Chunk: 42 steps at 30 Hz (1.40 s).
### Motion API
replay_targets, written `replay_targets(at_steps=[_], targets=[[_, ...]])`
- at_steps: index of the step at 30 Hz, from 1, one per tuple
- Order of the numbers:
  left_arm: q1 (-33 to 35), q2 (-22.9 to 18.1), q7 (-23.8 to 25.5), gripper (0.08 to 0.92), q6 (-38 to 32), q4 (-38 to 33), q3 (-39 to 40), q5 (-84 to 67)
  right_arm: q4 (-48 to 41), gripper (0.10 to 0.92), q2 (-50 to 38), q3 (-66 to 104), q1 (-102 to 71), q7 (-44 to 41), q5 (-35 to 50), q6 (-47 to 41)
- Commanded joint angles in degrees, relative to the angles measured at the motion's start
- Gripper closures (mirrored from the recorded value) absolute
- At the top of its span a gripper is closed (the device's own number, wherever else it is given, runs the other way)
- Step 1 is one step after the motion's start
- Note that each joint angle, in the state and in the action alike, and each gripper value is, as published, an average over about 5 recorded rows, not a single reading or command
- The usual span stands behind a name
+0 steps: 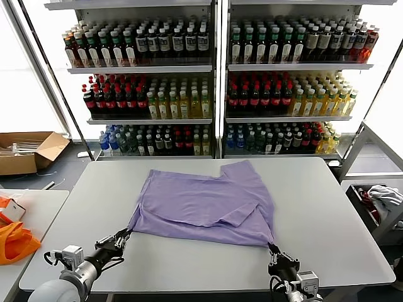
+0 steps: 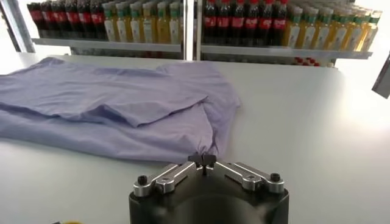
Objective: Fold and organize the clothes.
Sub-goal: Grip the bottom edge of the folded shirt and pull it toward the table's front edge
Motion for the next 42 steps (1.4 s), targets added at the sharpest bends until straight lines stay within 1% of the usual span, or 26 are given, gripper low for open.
replay_targets(at_steps=[1,12,13,15,17,25,30,34,37,42], targets=[[-3.3,0.6,0.7,0.667,-1.0,3.7,1.2,3.3,0.6,0.92,0.0,0.3,-0.9,0.0,0.0,0.0],[-8.7,-0.2,1.3,0.354,-0.7,8.6,4.2,1.9,1.0,0.92,0.3,0.4,-0.9,0.1,-0.5,-0.1],[-9.1,-0.2,1.4,0.335,-0.7,8.9,4.5,1.4,1.1,0.92,0.3,0.5,-0.9,0.1,-0.5,-0.1],[-9.8,-0.2,1.6,0.334,-0.6,9.7,5.0,0.2,1.1,0.92,0.4,0.5,-1.0,0.1,-0.6,-0.1],[-10.3,-0.2,1.7,0.369,-0.5,10.3,5.3,-0.8,1.2,0.92,0.6,0.4,-1.1,0.1,-0.7,0.0],[-10.3,-0.2,3.6,0.599,-0.7,11.0,5.6,-2.7,1.0,0.92,0.8,-0.1,-0.8,0.1,-0.9,0.1],[-9.5,-0.1,4.0,0.746,-0.7,10.5,5.4,-2.7,0.9,0.92,0.7,0.0,-0.9,-0.2,-0.8,0.2],[-8.0,0.2,4.0,0.855,-0.6,9.3,4.6,-2.7,0.9,0.92,0.1,0.3,-1.7,-2.7,-0.8,1.7],[-6.0,0.2,4.0,0.903,-0.5,7.4,3.5,-2.7,1.4,0.92,-0.6,0.4,-3.0,-4.9,-0.9,2.7],[-0.8,1.3,3.2,0.913,-0.3,3.5,1.4,-2.6,2.7,0.92,-2.1,1.1,-4.5,-5.6,-0.3,1.8]])
